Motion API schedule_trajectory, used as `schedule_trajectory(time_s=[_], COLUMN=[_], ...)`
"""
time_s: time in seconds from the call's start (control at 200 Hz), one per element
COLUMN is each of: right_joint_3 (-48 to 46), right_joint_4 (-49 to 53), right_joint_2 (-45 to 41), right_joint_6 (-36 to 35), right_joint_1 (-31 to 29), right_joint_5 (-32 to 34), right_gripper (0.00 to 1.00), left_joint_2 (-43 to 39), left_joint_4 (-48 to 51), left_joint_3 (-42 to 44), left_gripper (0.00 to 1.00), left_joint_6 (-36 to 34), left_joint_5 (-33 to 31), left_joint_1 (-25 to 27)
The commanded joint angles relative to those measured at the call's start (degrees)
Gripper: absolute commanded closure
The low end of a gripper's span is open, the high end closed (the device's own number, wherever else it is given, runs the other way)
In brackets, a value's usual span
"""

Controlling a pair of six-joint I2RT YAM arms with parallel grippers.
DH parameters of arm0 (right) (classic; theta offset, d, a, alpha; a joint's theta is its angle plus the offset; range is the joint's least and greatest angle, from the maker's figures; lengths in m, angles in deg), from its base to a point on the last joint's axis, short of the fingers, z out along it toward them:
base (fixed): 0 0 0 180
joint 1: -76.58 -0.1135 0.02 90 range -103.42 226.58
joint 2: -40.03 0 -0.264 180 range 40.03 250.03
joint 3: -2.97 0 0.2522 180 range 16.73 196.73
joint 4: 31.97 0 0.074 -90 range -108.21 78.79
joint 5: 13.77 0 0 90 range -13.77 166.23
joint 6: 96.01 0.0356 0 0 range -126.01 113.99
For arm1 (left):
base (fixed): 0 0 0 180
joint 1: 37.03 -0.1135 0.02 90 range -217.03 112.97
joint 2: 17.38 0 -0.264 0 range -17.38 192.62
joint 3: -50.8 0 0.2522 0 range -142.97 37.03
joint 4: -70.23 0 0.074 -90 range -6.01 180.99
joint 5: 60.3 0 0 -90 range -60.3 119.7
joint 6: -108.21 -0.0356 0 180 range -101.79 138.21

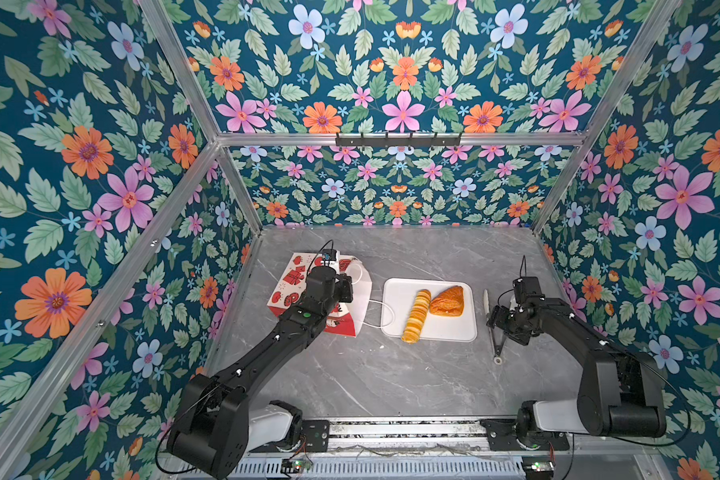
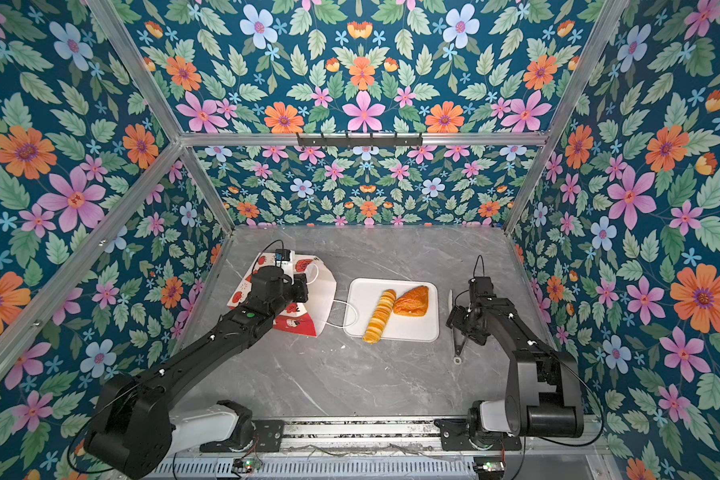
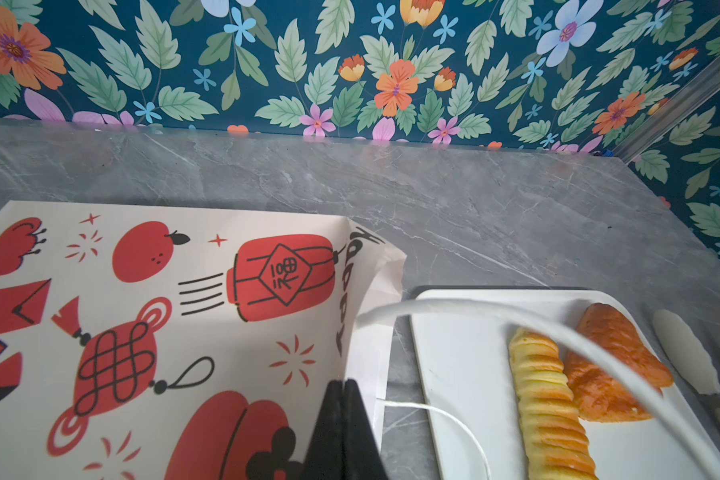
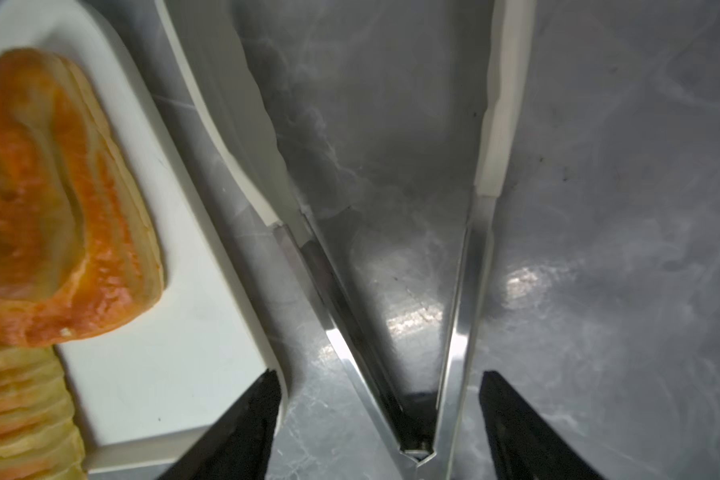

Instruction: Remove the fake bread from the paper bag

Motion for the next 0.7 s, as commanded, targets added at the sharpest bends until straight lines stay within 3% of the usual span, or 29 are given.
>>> schedule_trajectory(time_s=[0.0,0.435,0.695], right_joint_3=[0.5,2.0,3.1], right_joint_4=[3.4,4.9,5.9], right_joint_2=[0.1,6.7,8.7], right_joint_6=[-0.3,0.9,1.2], right_joint_1=[-1.0,-1.1,-1.0], right_joint_5=[2.3,0.8,1.7], right_gripper=[0.22,0.21,0.32], left_joint_2=[-0.6,-1.6,-2.0], left_joint_4=[-1.3,-2.0,-2.6], left_joint_3=[-0.2,0.9,1.4], left_gripper=[1.0,1.0,1.0], left_joint_6=[0.5,0.4,0.5], left_joint_5=[0.4,0.4,1.0], left_joint_1=[-0.2,-0.4,-0.8])
